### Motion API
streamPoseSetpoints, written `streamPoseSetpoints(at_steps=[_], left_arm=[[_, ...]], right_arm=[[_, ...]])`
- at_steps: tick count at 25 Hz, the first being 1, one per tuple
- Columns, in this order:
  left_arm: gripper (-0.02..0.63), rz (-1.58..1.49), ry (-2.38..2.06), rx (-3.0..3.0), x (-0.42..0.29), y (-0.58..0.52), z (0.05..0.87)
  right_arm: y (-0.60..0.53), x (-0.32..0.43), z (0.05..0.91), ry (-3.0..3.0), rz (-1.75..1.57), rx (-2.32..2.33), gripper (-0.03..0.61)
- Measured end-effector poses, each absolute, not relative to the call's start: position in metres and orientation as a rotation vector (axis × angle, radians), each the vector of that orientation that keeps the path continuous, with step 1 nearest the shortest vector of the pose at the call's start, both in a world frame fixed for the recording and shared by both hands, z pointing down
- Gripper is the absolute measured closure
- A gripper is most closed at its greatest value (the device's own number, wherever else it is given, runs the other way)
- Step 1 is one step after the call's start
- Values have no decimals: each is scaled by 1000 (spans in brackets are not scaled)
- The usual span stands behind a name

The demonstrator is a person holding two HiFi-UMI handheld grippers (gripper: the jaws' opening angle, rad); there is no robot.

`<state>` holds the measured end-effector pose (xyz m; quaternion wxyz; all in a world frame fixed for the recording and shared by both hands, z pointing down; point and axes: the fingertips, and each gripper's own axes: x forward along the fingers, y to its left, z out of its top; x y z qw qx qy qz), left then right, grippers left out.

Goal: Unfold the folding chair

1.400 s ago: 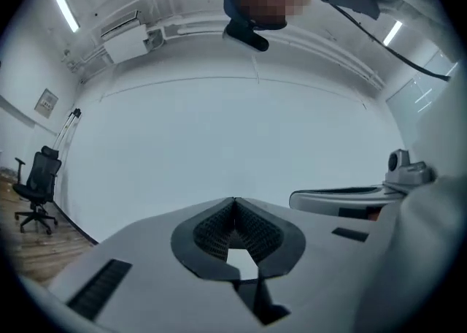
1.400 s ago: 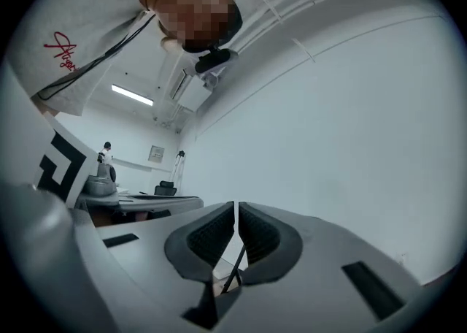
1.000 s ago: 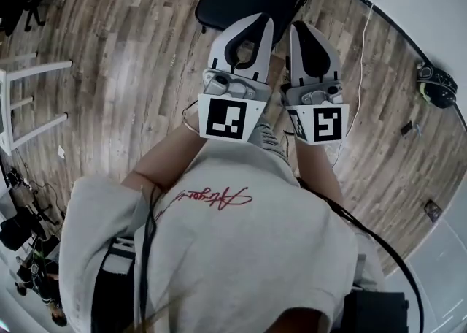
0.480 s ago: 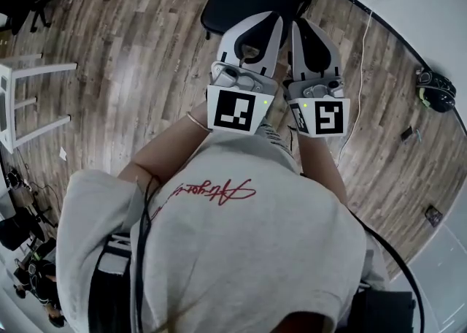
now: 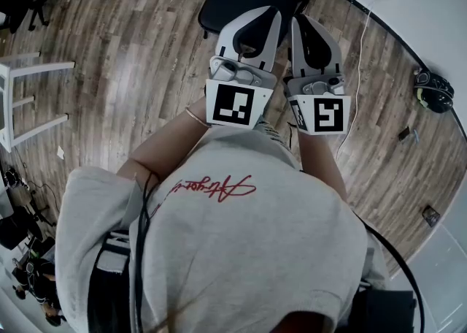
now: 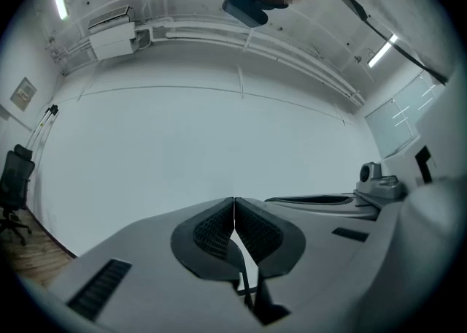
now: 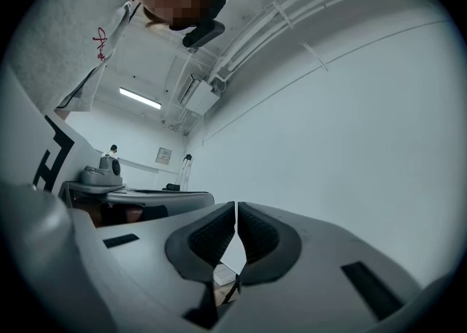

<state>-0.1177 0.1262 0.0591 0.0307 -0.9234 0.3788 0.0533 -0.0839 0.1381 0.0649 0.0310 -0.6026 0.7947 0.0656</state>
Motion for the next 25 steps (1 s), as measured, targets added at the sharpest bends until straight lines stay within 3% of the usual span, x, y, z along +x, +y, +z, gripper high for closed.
streamPoseSetpoints(at_steps=[25], left_arm=[[598, 146, 1186, -2857, -113, 127, 67]], right_arm=[[142, -74, 61, 2425, 227, -1881, 557]])
